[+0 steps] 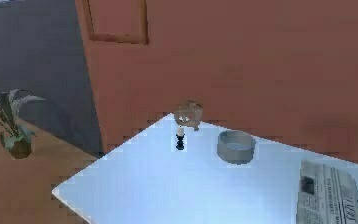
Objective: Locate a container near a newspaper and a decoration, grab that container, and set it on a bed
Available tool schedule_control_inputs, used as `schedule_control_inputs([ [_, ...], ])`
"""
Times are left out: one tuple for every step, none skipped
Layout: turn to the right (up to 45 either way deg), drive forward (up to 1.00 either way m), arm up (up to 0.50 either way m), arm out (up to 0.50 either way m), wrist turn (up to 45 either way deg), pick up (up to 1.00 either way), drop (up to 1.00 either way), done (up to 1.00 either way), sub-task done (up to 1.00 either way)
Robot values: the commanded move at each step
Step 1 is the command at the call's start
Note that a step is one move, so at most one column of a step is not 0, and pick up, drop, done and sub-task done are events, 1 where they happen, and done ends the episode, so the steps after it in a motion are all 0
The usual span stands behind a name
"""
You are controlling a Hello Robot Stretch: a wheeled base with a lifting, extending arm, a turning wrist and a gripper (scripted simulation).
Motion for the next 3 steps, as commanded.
schedule_control_inputs([
  [-45.0, 0.0, 0.0, 0.0, 0.0, 0.0, 0.0, 0.0, 0.0],
  [-24.0, 0.0, 0.0, 0.0, 0.0, 0.0, 0.0, 0.0, 0.0],
  [0.0, 0.0, 0.5, 0.0, 0.0, 0.0, 0.0, 0.0, 0.0],
])
